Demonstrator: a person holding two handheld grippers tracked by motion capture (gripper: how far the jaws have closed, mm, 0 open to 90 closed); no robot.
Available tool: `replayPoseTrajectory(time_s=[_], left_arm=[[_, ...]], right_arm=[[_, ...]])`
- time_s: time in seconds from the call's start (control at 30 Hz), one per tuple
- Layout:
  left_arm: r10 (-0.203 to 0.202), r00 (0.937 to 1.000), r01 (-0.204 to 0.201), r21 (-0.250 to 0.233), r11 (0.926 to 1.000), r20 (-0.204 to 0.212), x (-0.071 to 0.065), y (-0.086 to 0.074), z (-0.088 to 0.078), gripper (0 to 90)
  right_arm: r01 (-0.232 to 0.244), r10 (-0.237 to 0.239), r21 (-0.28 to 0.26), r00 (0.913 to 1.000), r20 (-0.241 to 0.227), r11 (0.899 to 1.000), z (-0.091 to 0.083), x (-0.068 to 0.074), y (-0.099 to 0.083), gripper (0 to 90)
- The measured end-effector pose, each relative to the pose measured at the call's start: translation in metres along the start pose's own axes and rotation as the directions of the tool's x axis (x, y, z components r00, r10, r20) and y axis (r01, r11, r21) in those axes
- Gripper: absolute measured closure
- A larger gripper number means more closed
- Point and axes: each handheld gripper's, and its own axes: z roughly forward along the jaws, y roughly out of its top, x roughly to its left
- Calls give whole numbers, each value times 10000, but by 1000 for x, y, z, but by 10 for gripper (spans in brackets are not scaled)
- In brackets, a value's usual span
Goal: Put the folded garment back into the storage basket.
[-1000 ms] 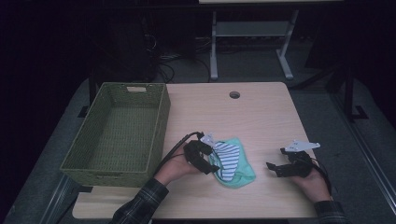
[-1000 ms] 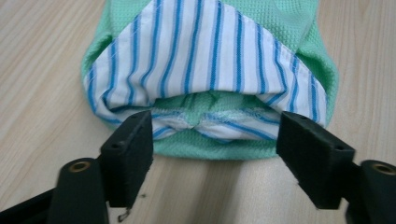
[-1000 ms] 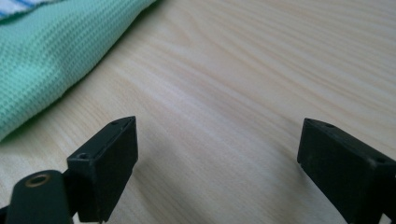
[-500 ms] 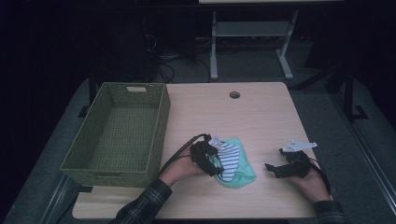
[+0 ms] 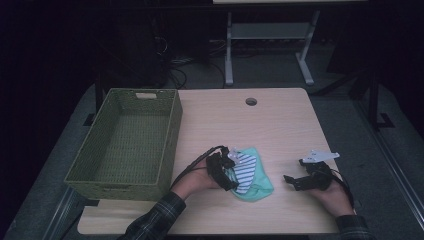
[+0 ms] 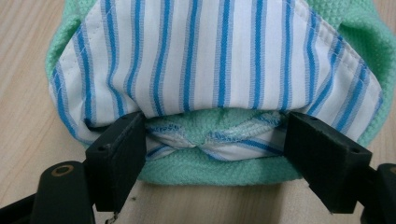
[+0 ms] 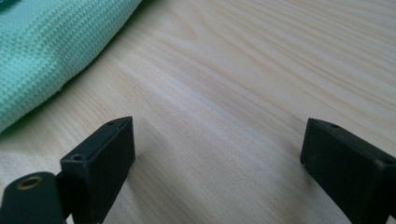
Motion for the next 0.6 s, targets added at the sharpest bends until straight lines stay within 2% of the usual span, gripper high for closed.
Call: replayPoseTrajectory(time_s=[0.2, 0.37, 0.6], left_arm=[[77, 10000, -79, 504, 9987, 49, 2, 6, -1, 252], [222, 9996, -239, 1074, 9939, 165, 5, 13, -3, 339], [206, 9996, -231, 1378, 9902, 197, 10, 17, -6, 563]], right_arm=[[8, -8, 1, 10000, 0, 10000, 0, 0, 0, 96], [-4, 4, -2, 10000, 2, 10000, 0, 0, 0, 98], [-11, 11, -13, 10000, 1, 10000, 0, 0, 0, 98]])
